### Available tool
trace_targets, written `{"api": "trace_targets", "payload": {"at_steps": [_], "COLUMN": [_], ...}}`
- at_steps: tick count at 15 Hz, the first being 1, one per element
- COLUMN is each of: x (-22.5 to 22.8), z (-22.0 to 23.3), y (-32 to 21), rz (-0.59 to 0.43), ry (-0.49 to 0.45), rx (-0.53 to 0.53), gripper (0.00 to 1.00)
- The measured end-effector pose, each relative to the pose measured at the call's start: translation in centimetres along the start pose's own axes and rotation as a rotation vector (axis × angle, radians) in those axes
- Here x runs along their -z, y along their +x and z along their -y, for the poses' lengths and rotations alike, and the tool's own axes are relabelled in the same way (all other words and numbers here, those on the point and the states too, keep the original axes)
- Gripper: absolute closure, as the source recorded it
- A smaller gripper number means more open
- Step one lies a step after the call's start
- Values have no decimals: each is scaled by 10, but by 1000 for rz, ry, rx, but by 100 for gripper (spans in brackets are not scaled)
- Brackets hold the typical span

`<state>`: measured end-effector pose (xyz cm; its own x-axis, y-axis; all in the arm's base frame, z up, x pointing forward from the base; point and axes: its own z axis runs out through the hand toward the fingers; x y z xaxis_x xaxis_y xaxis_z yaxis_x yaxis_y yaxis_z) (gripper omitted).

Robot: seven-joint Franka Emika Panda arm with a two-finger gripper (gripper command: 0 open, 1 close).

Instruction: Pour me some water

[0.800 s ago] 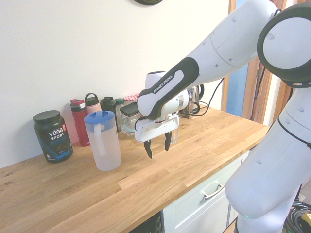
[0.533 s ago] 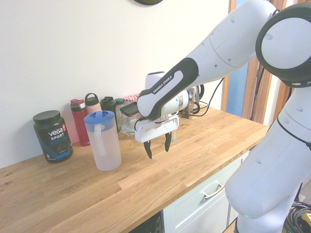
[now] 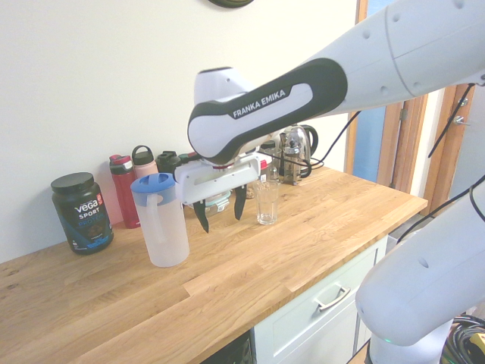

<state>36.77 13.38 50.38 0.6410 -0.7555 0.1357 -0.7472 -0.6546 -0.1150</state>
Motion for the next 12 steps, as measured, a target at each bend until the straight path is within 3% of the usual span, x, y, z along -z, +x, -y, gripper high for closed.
{"api": "trace_targets", "payload": {"at_steps": [6, 12], "x": [-1, -20], "z": [81, 148], "y": [-77, -49], "rz": [-2, -38], "ry": [6, -21], "rx": [-146, -227], "gripper": [0, 0]}}
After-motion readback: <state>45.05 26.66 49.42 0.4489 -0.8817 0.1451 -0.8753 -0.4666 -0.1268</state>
